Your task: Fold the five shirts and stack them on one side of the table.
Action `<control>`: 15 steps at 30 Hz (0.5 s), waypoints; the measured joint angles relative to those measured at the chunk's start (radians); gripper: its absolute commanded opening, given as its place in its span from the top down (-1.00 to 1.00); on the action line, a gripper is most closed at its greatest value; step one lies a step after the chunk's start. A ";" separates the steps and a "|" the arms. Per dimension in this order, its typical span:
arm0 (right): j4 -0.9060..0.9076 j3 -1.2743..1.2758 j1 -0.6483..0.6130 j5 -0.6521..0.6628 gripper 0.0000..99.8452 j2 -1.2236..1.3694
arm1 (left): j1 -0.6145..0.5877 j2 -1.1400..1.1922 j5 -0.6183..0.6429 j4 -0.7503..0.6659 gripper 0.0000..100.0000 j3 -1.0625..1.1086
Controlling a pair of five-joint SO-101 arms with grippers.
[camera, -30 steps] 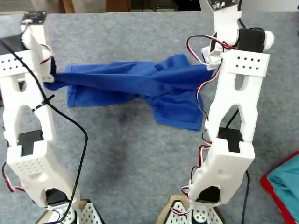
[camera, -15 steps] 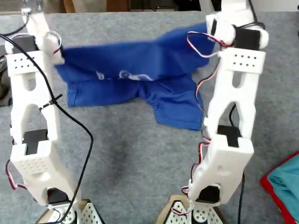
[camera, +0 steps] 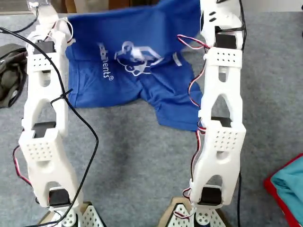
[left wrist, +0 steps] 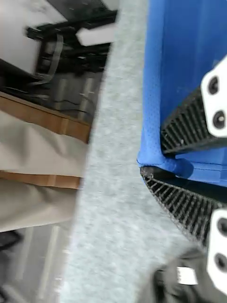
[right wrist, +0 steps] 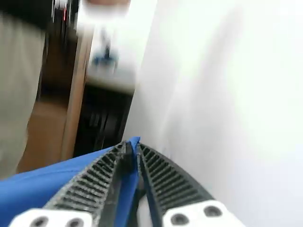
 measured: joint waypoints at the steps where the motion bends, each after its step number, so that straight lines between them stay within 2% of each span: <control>1: -0.058 0.000 -0.002 0.000 0.99 0.000 | 0.000 0.015 0.000 -0.008 0.96 -0.032; 6: -0.265 0.000 -0.012 0.002 0.99 0.000 | 0.003 0.086 0.000 -0.018 0.96 -0.187; 11: -0.290 -0.002 -0.031 0.002 0.99 0.048 | 0.003 0.166 0.000 -0.015 0.96 -0.232; 15: -0.284 -0.002 -0.029 0.003 0.99 0.129 | 0.003 0.252 0.000 0.058 0.96 -0.232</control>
